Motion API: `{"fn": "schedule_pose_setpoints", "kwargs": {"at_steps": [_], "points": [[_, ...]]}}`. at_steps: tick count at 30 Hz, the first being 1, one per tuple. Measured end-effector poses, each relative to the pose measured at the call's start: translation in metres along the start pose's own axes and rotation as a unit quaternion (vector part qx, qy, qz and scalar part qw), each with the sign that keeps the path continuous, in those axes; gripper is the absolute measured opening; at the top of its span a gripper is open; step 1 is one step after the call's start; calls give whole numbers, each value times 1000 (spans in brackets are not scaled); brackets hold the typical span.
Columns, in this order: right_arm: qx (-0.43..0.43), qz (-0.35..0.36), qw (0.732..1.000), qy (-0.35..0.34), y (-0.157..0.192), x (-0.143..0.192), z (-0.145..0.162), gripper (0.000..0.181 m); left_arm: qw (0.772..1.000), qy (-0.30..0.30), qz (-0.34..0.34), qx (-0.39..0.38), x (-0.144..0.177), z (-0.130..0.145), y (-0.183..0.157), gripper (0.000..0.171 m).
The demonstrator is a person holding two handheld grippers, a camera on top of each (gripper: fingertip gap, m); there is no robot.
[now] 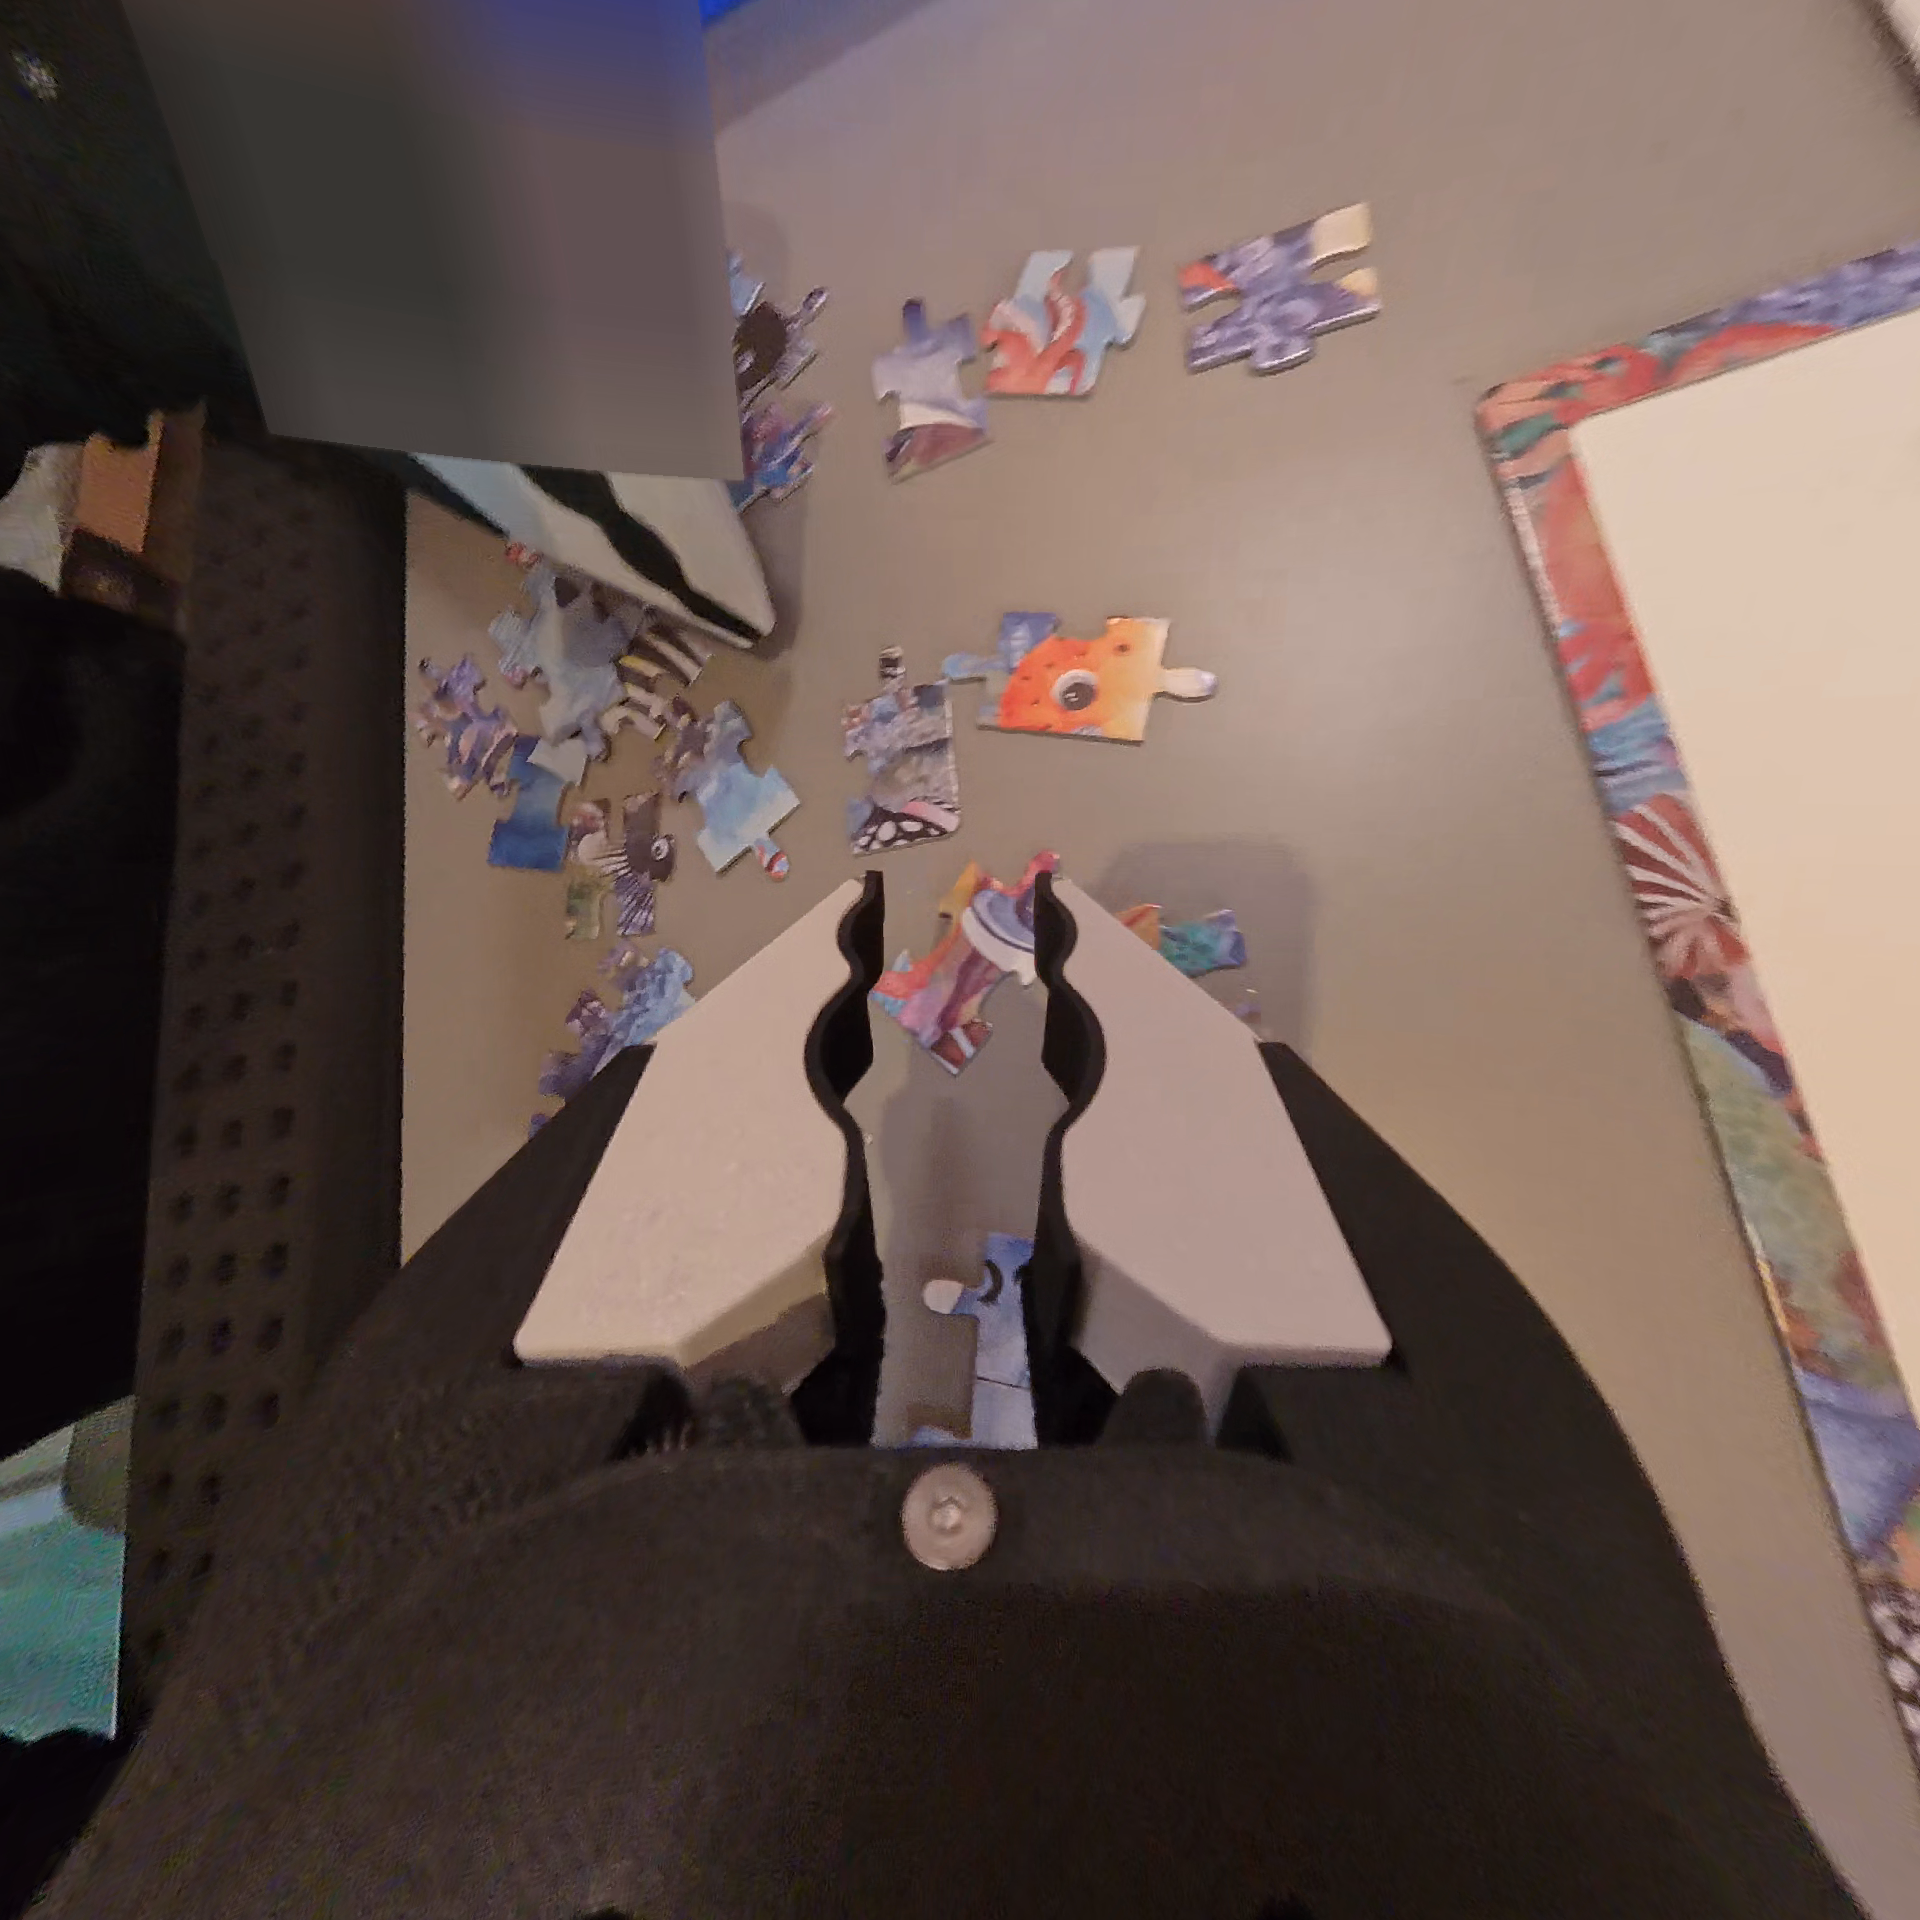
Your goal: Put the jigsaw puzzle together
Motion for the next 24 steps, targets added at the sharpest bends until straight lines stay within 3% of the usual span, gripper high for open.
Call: {"fn": "schedule_pose_setpoints", "kwargs": {"at_steps": [6,12,15,19,24], "points": [[36,-21,999,24,14,-10,-5,25,999,-21,25,35,15,10,-2,20],[29,-8,1000,1,11,7,-2,23,996,-40,62,40,7,-8,-16,41],[26,2,999,-32,10,26,-1,19,996,-33,75,46,-1,-16,-18,44],[21,14,997,-66,7,51,4,16,991,-26,115,62,-10,-18,-21,35],[10,25,995,-99,2,73,13,14,991,-32,109,67,-11,-19,-20,35]]}}
Point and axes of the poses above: each gripper's, where its closed fingertips meet, x back along the fingers, z out of its underside, y = z × x across the jaws, the point moved 8 cm from there along x, back along the fingers, and after that the axes turned 12 degrees about y, right-handed, at the moved point
